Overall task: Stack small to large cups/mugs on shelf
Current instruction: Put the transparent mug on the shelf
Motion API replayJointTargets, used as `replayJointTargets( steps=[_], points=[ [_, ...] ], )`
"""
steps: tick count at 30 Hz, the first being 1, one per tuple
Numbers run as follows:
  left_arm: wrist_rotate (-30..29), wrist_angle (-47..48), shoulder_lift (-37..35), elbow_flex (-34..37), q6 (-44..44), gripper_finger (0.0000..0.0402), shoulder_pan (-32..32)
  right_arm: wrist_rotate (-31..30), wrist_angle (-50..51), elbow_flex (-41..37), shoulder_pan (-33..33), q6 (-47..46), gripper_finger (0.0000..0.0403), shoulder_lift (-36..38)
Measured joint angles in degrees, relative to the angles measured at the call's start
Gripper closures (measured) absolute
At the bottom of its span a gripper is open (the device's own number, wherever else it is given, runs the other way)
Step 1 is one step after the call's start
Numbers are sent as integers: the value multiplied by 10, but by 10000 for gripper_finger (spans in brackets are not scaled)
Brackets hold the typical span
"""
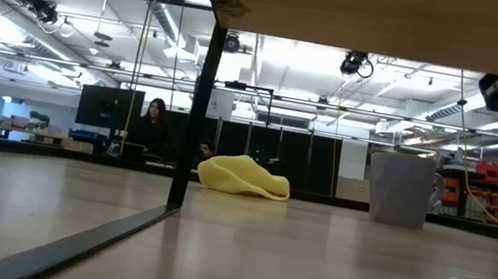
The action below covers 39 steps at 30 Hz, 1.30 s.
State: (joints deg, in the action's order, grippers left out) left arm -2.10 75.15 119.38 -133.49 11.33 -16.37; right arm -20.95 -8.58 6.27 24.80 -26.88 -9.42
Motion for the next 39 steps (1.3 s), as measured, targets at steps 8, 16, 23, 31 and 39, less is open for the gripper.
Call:
replayJointTargets(
  steps=[8, 16, 23, 31, 39],
  points=[
    [-2, -1, -43, -1, 11, 228, 12, 18, 18, 56, 1, 26, 341, -48],
    [-131, 132, -67, -1, 37, 232, 32, 54, 15, 181, 1, 52, 341, -187],
    [-156, 147, -82, 23, 63, 230, 48, 53, 102, 341, 1, 86, 334, -345],
    [-164, 146, -147, 171, 101, 228, 78, 14, 297, 553, 0, 77, 297, -517],
    [-165, 52, -271, 424, 131, 228, 134, 14, 467, 736, -16, -3, 282, -638]
  ],
)
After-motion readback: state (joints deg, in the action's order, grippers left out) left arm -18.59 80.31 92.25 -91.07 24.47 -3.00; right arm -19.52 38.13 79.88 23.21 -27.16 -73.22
